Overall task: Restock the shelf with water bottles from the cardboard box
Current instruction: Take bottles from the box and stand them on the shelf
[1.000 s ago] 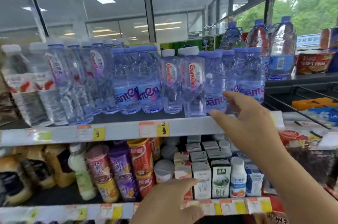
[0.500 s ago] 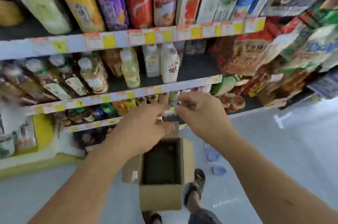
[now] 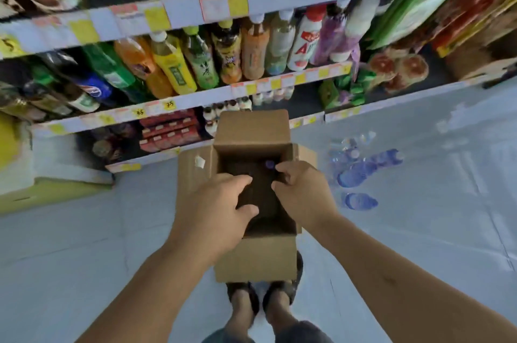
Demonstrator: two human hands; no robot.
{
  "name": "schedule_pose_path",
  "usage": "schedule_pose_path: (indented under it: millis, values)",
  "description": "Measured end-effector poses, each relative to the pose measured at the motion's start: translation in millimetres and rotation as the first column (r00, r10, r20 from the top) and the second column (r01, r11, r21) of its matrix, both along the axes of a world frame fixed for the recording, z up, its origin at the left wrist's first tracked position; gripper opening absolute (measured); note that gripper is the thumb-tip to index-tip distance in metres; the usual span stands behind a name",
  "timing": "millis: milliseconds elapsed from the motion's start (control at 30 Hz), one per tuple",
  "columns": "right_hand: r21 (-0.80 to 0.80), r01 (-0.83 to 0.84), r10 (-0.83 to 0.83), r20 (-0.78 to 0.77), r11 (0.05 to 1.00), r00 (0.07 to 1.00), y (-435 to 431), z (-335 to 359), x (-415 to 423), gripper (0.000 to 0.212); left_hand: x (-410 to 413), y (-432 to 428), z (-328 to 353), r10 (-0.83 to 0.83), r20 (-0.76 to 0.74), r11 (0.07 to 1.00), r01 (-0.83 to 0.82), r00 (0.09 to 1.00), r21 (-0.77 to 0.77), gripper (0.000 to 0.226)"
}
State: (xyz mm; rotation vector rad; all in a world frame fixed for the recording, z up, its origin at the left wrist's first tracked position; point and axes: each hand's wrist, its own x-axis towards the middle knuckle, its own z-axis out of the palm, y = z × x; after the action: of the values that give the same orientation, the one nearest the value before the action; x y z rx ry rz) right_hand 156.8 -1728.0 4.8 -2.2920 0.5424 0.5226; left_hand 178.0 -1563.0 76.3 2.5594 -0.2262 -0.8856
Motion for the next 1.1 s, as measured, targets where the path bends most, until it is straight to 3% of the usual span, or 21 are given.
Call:
schedule_pose_path:
  millis: [333, 467, 567, 667, 767, 867, 1100]
  values:
    - [-0.13, 0.182, -0.195, -0.093, 0.975, 0.976, 18, -261, 29, 0.061, 8, 2, -238, -0.02, 0.011, 1.0, 0.02, 1.0, -0.005, 0.055]
    - [-0.128, 0.305, -0.311, -0.028, 0.944, 0.95, 21, -350, 52, 0.075, 20, 3, -304, -0.028, 0.052, 1.0, 0.028, 0.998, 0.01, 0.056]
    - [-0.116, 0.367, -0.365, 0.033, 0.923, 0.93, 21, -393, 66, 0.07, 23, 0, -330, -0.061, 0.081, 0.998, 0.061, 0.995, 0.002, 0.057]
    - [-0.133, 0.385, -0.377, 0.082, 0.913, 0.923, 16, -417, 70, 0.048, 25, -5, -336, -0.069, 0.092, 0.996, 0.073, 0.993, -0.042, 0.057]
    - [-0.148, 0.379, -0.359, 0.146, 0.914, 0.922, 11, -418, 70, 0.03, 24, -6, -330, -0.048, 0.077, 0.996, 0.054, 0.996, -0.077, 0.059]
    - [-0.16, 0.328, -0.298, 0.189, 0.931, 0.936, 14, -383, 63, 0.03, 21, -3, -311, -0.039, 0.054, 0.995, 0.044, 0.998, -0.094, 0.057]
    - [-0.144, 0.226, -0.179, 0.28, 0.964, 0.943, 30, -168, 19, 0.04, 15, 15, -187, -0.039, 0.011, 0.997, 0.04, 0.999, -0.063, 0.062]
